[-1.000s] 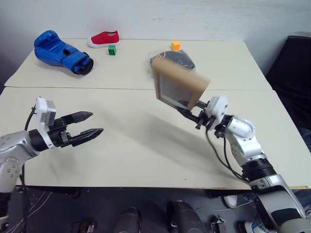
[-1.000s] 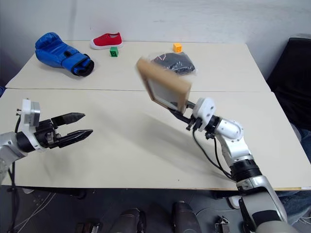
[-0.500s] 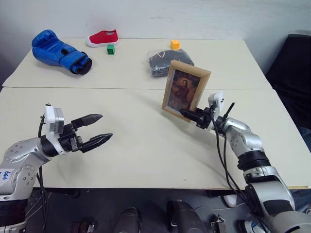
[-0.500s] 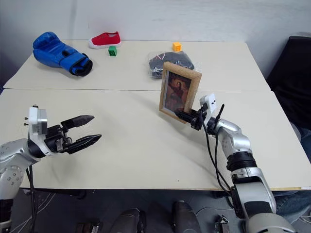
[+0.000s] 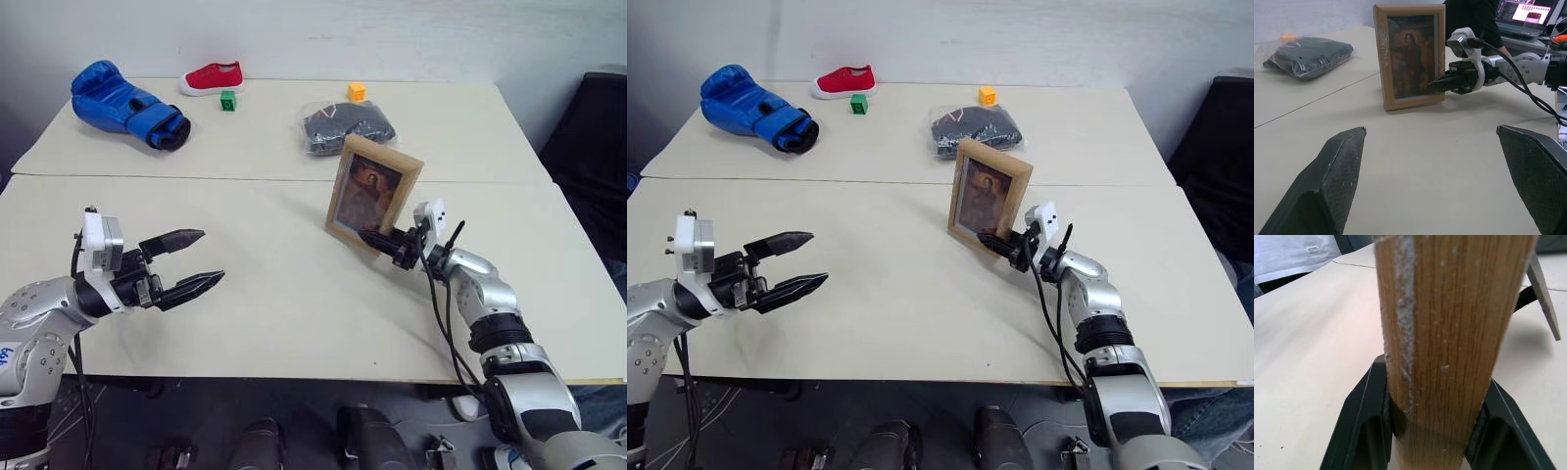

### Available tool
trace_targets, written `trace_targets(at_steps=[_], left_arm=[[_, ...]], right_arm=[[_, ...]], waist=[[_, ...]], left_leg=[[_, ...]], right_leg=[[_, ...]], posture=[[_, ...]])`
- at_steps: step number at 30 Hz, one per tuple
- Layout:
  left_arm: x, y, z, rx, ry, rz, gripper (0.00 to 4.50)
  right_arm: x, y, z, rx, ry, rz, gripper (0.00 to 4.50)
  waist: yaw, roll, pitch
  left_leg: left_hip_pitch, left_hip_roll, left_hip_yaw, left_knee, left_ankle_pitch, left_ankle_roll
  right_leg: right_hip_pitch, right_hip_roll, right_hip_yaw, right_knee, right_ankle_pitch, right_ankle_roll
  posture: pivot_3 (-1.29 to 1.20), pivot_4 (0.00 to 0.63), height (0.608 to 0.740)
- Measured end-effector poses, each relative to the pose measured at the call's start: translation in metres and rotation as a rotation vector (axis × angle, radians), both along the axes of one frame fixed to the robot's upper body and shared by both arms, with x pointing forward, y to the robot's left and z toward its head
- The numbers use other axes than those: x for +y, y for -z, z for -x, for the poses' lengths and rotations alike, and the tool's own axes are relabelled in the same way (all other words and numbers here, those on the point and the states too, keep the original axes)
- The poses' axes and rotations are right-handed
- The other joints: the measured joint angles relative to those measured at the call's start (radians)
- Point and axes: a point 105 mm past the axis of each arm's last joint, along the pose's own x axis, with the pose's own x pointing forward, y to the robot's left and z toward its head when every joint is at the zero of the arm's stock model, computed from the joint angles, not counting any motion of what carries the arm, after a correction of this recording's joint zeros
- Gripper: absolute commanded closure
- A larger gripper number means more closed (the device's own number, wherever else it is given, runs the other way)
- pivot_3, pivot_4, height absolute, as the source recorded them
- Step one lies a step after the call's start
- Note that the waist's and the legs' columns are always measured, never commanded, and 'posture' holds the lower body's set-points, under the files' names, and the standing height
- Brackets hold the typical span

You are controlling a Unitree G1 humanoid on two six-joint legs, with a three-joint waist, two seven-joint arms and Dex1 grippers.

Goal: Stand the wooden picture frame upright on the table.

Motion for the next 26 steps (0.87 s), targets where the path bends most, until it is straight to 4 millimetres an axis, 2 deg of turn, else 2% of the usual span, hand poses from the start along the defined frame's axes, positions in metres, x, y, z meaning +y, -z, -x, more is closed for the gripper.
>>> trace_targets(at_steps=[6,14,17,19,22,26], left_arm=[[0.001,0.003,0.000,0.000,-0.009,-0.022,0.00],[0.004,0.010,0.002,0.005,-0.012,-0.040,0.00],[0.007,0.015,0.004,-0.008,-0.020,-0.069,0.00],[0.016,0.024,0.003,-0.010,-0.069,-0.122,0.00],[0.036,0.046,0.003,0.009,-0.167,-0.233,0.00],[0.044,0.053,0.005,-0.009,-0.202,-0.292,0.00]], right_arm=[[-0.009,0.002,0.002,-0.007,0.018,0.008,0.03],[-0.033,0.006,0.016,-0.056,0.004,0.112,0.03],[-0.044,0.009,0.032,-0.075,-0.036,0.167,0.03],[-0.051,0.010,0.047,-0.103,-0.079,0.207,0.03],[-0.068,-0.002,0.069,-0.267,-0.115,0.309,0.03],[-0.073,-0.018,0.090,-0.474,-0.178,0.443,0.03]], waist=[[-0.002,0.000,0.000],[0.000,0.000,0.000],[0.001,0.000,0.000],[0.001,0.000,0.000],[-0.002,0.000,0.000],[0.000,0.000,0.000]], left_leg=[[0.000,0.000,0.000,-0.001,0.000,0.000],[0.000,0.000,0.000,-0.003,0.000,0.000],[0.000,0.000,0.000,-0.004,0.000,0.000],[0.000,0.000,0.001,-0.005,0.000,0.000],[0.001,0.000,0.002,-0.005,0.000,0.000],[0.005,0.000,0.002,-0.006,-0.002,0.005]], right_leg=[[0.000,0.000,0.000,0.000,0.000,0.000],[0.000,0.000,0.000,0.000,0.000,0.000],[0.000,0.000,0.000,-0.001,0.000,0.000],[0.000,0.000,0.000,-0.001,0.000,0.000],[-0.001,0.001,0.001,-0.003,0.000,0.000],[0.002,0.001,0.002,-0.002,0.000,0.000]], posture=[[0.00,0.150,0.740],[0.00,0.150,0.740],[0.00,0.150,0.740],[0.00,0.150,0.740],[0.00,0.150,0.740],[0.00,0.150,0.740]])
